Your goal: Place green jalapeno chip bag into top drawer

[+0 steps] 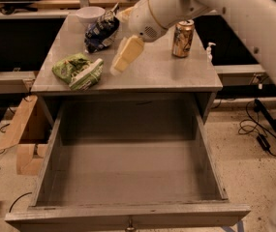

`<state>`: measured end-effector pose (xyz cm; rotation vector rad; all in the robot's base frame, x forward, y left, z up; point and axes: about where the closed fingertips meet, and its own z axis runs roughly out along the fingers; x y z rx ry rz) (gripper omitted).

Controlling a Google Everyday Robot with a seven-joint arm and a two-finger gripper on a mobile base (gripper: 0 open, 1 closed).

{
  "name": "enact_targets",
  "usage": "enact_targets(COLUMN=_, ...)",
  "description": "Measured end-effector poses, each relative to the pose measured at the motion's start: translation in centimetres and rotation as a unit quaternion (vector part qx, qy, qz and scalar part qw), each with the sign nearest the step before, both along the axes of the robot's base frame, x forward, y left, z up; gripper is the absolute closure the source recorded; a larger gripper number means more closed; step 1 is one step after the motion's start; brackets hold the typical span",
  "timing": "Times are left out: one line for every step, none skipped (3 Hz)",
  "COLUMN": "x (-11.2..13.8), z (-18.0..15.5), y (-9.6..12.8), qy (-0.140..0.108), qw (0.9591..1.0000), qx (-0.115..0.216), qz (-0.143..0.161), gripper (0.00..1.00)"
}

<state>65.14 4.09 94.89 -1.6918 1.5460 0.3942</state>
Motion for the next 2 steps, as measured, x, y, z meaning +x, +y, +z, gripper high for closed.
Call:
enact_targets(x=2.2, z=-2.4, y=6.9, qy=0.014, qw=0.9989, qx=0.01, qz=0.044, gripper=0.0)
enact_targets(x=3.4, z=-4.4, y=12.0, qy=0.031, qw=0.9968, qx=0.019, qz=0.072, gripper=0.0)
